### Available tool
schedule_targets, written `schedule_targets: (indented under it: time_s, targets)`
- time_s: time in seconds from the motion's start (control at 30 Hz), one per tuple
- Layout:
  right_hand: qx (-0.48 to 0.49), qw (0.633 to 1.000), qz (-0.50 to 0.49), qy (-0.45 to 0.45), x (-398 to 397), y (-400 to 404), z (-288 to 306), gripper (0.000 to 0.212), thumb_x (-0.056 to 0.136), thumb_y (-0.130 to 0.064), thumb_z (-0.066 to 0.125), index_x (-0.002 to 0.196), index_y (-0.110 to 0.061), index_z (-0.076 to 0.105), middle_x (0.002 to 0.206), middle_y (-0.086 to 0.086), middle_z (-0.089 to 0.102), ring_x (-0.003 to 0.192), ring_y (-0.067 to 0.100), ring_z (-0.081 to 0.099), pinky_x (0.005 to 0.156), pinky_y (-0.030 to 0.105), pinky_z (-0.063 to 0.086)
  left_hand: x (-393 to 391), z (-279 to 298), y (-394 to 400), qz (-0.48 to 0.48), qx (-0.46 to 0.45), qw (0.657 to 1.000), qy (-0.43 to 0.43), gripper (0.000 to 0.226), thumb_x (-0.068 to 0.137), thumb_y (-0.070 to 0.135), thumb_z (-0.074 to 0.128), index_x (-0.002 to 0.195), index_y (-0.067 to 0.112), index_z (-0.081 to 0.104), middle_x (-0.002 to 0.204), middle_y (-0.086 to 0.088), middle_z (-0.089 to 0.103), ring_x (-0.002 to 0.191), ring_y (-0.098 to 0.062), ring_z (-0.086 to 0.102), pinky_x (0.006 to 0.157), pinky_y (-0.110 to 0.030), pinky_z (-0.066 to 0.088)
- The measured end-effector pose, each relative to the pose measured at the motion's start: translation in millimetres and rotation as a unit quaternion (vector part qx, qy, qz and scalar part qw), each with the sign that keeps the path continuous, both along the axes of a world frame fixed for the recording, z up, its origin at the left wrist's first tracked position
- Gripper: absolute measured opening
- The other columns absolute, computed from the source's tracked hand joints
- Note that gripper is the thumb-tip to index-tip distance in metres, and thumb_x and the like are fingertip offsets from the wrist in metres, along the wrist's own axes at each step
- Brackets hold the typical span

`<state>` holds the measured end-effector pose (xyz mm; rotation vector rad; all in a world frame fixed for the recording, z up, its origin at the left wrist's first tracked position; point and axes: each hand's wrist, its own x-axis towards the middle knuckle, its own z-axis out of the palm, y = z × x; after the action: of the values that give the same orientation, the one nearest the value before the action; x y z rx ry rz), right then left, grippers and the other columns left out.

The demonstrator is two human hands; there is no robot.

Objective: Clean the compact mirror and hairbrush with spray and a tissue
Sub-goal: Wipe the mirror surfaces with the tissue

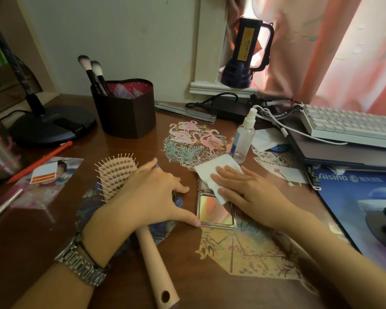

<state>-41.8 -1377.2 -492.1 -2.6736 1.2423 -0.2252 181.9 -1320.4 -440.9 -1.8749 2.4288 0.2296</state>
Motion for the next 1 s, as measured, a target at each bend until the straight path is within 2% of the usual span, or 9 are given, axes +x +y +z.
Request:
schedule_targets:
  time_s: [0.1, 0.27, 0.4, 0.53, 0.63, 0.73, 0.8, 0.9, 1.0]
  targets:
    - [-0.012, 1.0, 0.003, -0.017, -2.0, 5.6, 0.2, 0.052, 0.092, -0.052, 0.022, 0.138, -0.035, 0.039, 0.148, -0.012, 0.033, 0.139, 0.003, 0.022, 0.117, 0.033, 0.017, -0.4, 1.1, 0.7, 0.009, 0.001, 1.0, 0.008, 0.089, 0.054, 0.085, 0.049, 0.132, 0.043, 0.046, 0.145, 0.019, 0.038, 0.14, -0.017, 0.022, 0.115, -0.037, 0.008]
    - [-0.038, 0.999, 0.005, -0.018, -5.6, 18.8, 1.5, 0.044, 0.094, -0.047, 0.028, 0.134, -0.036, 0.044, 0.142, -0.017, 0.038, 0.134, -0.002, 0.028, 0.112, 0.019, 0.014, 0.6, -0.5, 0.0, 0.01, 0.002, 1.0, 0.012, 0.092, 0.051, 0.087, 0.048, 0.131, 0.043, 0.047, 0.145, 0.018, 0.039, 0.142, -0.02, 0.019, 0.115, -0.039, 0.009]
    - [-0.032, 0.999, -0.019, -0.033, 0.2, 14.8, 5.4, 0.04, 0.095, -0.045, 0.033, 0.131, -0.035, 0.048, 0.141, -0.015, 0.043, 0.133, 0.0, 0.032, 0.112, 0.024, 0.026, -0.5, 0.5, 0.7, 0.009, 0.001, 1.0, 0.009, 0.09, 0.053, 0.086, 0.049, 0.132, 0.042, 0.047, 0.144, 0.018, 0.04, 0.14, -0.018, 0.022, 0.115, -0.037, 0.009]
    - [-0.042, 0.998, -0.04, -0.031, 5.8, 14.8, 4.3, 0.036, 0.097, -0.038, 0.038, 0.13, -0.032, 0.051, 0.141, -0.014, 0.043, 0.134, 0.001, 0.032, 0.103, 0.005, 0.007, 0.1, 0.6, 1.6, 0.011, -0.002, 1.0, 0.011, 0.089, 0.053, 0.085, 0.051, 0.131, 0.043, 0.047, 0.144, 0.019, 0.04, 0.14, -0.017, 0.024, 0.115, -0.037, 0.01]
    - [-0.051, 0.998, -0.033, -0.035, 2.9, 20.0, 6.7, 0.04, 0.095, -0.044, 0.033, 0.125, -0.03, 0.057, 0.135, -0.012, 0.052, 0.129, 0.004, 0.041, 0.107, 0.023, 0.028, 0.4, 0.7, 2.6, 0.004, -0.009, 1.0, 0.01, 0.089, 0.054, 0.085, 0.051, 0.132, 0.042, 0.047, 0.144, 0.019, 0.04, 0.139, -0.016, 0.025, 0.114, -0.036, 0.01]
    - [-0.042, 0.999, -0.025, -0.017, -0.6, 23.0, 11.1, 0.049, 0.092, -0.048, 0.026, 0.122, -0.029, 0.059, 0.129, -0.011, 0.058, 0.124, 0.005, 0.047, 0.105, 0.032, 0.039, 1.5, 1.6, 2.5, -0.002, -0.013, 1.0, 0.015, 0.088, 0.055, 0.083, 0.053, 0.131, 0.04, 0.048, 0.142, 0.02, 0.043, 0.137, -0.015, 0.028, 0.114, -0.035, 0.008]
    - [-0.026, 0.999, -0.033, -0.007, -1.7, 22.8, 14.5, 0.052, 0.091, -0.054, 0.023, 0.122, -0.032, 0.057, 0.127, -0.011, 0.06, 0.118, 0.006, 0.054, 0.095, 0.038, 0.048, 3.0, 3.5, 2.2, -0.005, -0.009, 1.0, 0.027, 0.087, 0.055, 0.081, 0.055, 0.131, 0.04, 0.049, 0.14, 0.02, 0.044, 0.136, -0.015, 0.03, 0.115, -0.035, 0.008]
    - [-0.005, 0.996, -0.063, -0.058, -2.9, 24.3, 21.3, 0.04, 0.093, -0.052, 0.03, 0.12, -0.039, 0.056, 0.116, -0.013, 0.066, 0.092, 0.007, 0.063, 0.08, 0.033, 0.051, 9.1, 6.5, 1.6, 0.009, -0.016, 0.999, 0.049, 0.085, 0.056, 0.079, 0.058, 0.132, 0.041, 0.046, 0.142, 0.02, 0.042, 0.137, -0.015, 0.028, 0.114, -0.036, 0.01]
    - [0.029, 0.988, -0.084, -0.125, -5.3, 29.9, 30.7, 0.026, 0.094, -0.043, 0.039, 0.096, -0.041, 0.065, 0.086, -0.001, 0.073, 0.068, 0.009, 0.062, 0.068, 0.034, 0.051, 18.5, 4.5, 0.1, 0.033, -0.058, 0.996, 0.052, 0.08, 0.054, 0.084, 0.052, 0.12, 0.039, 0.053, 0.138, 0.015, 0.046, 0.134, -0.013, 0.032, 0.115, -0.038, 0.008]
